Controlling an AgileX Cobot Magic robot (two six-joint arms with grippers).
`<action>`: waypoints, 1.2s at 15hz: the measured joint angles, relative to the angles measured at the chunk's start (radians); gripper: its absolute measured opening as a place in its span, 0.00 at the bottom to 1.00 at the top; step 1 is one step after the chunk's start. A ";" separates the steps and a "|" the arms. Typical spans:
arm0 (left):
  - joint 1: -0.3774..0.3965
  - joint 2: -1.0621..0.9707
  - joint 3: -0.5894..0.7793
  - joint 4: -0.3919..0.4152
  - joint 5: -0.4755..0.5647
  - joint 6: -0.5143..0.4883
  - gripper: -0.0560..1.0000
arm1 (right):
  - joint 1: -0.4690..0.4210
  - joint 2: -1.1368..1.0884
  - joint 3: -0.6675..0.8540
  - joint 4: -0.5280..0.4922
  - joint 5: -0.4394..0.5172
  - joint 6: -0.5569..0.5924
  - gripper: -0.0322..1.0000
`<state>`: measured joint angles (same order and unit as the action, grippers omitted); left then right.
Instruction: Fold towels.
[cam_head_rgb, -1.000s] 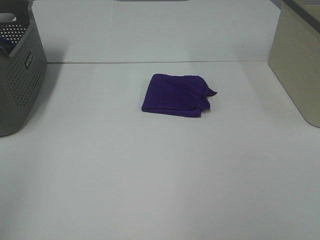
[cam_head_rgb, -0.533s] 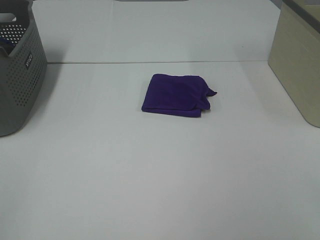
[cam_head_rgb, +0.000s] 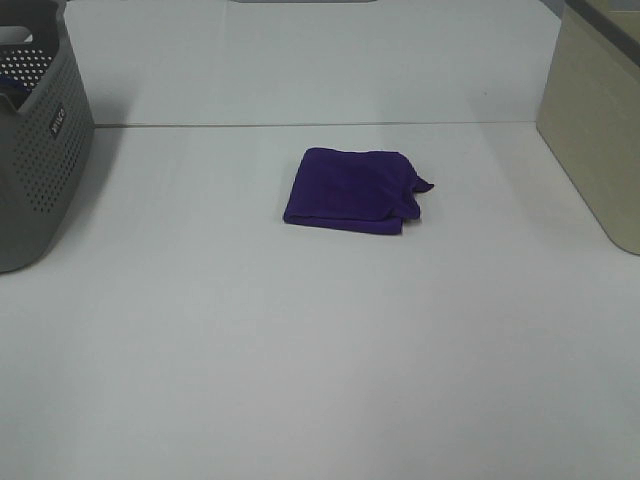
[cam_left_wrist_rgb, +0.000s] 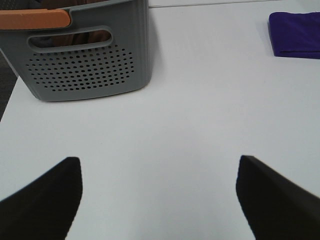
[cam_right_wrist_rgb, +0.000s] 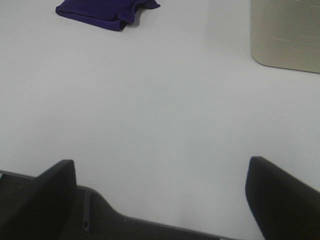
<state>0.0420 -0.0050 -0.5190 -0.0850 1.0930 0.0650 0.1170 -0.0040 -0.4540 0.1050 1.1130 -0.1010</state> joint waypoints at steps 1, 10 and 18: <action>0.000 0.000 0.000 0.000 0.000 -0.001 0.79 | 0.000 0.000 0.000 0.000 0.000 0.000 0.89; -0.036 0.000 0.004 -0.002 -0.012 -0.001 0.79 | 0.000 0.000 0.000 0.000 0.000 0.000 0.89; -0.036 0.000 0.004 -0.002 -0.013 -0.001 0.79 | 0.000 0.000 0.000 0.000 0.000 0.000 0.89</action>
<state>0.0060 -0.0050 -0.5150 -0.0870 1.0800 0.0640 0.1170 -0.0040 -0.4540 0.1050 1.1130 -0.1010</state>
